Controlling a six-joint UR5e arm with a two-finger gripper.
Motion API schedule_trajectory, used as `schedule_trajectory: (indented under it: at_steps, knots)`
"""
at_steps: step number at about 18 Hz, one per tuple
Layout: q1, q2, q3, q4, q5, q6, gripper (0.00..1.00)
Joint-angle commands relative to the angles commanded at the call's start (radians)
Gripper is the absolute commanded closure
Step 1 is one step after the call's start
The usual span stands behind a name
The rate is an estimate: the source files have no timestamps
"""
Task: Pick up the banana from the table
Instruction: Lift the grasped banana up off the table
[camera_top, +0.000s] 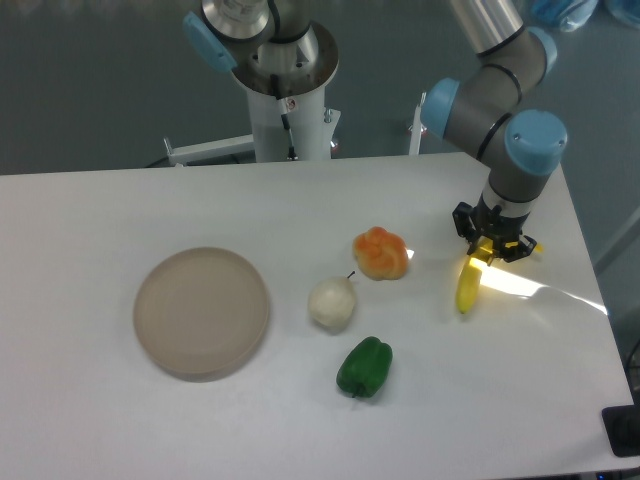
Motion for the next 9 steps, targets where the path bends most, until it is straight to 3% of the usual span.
schedule_trajectory:
  at_steps: [5, 9]
  knots:
    - [-0.029, 0.009, 0.089, -0.005, -0.003, -0.023, 0.64]
    - [-0.074, 0.012, 0.167, -0.014, -0.005, -0.118, 0.64]
